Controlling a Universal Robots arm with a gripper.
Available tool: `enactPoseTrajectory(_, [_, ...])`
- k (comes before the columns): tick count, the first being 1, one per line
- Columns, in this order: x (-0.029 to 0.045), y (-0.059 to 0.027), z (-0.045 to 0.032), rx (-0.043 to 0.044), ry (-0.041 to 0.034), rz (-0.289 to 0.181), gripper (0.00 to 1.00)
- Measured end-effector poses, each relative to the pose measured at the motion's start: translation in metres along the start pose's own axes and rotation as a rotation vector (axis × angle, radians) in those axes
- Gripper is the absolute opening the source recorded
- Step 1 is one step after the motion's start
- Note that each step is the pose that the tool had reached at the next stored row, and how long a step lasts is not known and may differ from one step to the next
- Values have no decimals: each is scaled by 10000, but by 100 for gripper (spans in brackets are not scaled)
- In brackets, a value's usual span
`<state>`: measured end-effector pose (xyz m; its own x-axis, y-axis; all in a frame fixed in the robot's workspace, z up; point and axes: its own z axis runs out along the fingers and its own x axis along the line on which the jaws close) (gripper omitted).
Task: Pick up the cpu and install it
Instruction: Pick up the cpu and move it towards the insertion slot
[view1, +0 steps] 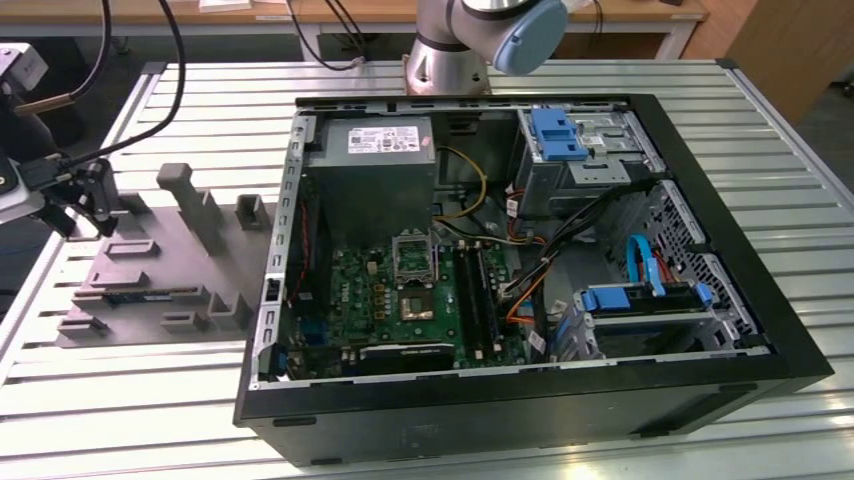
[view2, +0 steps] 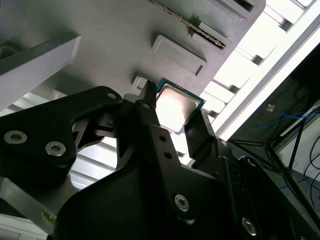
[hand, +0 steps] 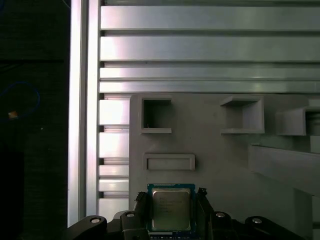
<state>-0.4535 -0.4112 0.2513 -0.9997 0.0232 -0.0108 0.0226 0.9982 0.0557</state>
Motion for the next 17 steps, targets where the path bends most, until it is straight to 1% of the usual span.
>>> enactPoseTrajectory(17, [0, 2, -44, 0, 0, 0, 47])
